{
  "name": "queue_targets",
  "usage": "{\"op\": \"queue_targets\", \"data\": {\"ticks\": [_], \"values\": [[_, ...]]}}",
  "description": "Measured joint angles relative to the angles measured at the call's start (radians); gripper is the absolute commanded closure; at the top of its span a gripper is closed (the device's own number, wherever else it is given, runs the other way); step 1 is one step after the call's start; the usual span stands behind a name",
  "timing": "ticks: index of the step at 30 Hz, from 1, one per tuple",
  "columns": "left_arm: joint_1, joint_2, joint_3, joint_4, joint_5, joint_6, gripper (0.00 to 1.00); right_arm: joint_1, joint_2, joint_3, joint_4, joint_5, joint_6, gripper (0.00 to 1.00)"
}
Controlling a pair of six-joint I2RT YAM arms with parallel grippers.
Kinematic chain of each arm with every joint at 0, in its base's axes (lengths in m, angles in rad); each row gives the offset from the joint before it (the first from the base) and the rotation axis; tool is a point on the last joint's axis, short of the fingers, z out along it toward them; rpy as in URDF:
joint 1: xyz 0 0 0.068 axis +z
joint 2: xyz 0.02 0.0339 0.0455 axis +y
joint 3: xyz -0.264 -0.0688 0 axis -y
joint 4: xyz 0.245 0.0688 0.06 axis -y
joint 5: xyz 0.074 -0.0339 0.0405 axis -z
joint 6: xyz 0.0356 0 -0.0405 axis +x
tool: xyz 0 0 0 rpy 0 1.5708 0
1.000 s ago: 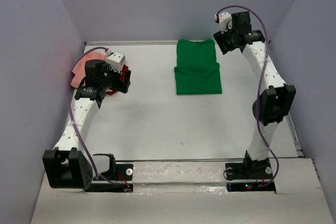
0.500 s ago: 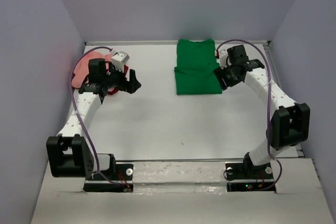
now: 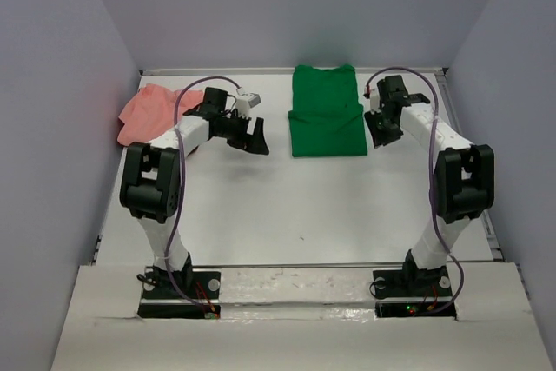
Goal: Fold and stack the t-shirts
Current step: Fold the tshirt
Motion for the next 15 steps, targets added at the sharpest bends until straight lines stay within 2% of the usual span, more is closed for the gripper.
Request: {"op": "queue_targets", "data": {"ticks": [1, 3, 4, 7, 11, 15], "values": [[-0.015, 0.025, 0.042, -0.013, 0.008, 0.008, 0.05, -0.002, 0.024, 0.033, 0.001, 0.000, -0.005, 1.00], [-0.023, 0.039, 0.089, -0.030, 0.012, 0.023, 0.04, -0.003, 0.077, 0.119, -0.017, -0.003, -0.024, 1.00], [-0.021, 0.038, 0.102, -0.034, 0.013, 0.030, 0.03, -0.003, 0.146, 0.235, -0.038, -0.005, -0.034, 1.00], [-0.011, 0.015, 0.117, -0.038, -0.005, 0.051, 0.01, -0.003, 0.275, 0.445, -0.047, -0.021, -0.053, 1.00], [0.000, -0.052, 0.116, -0.061, -0.095, 0.088, 0.01, -0.003, 0.459, 0.735, -0.117, -0.085, -0.076, 1.00], [0.016, -0.176, 0.094, -0.057, -0.211, 0.120, 0.01, 0.001, 0.583, 0.899, -0.161, -0.129, -0.084, 1.00]]}}
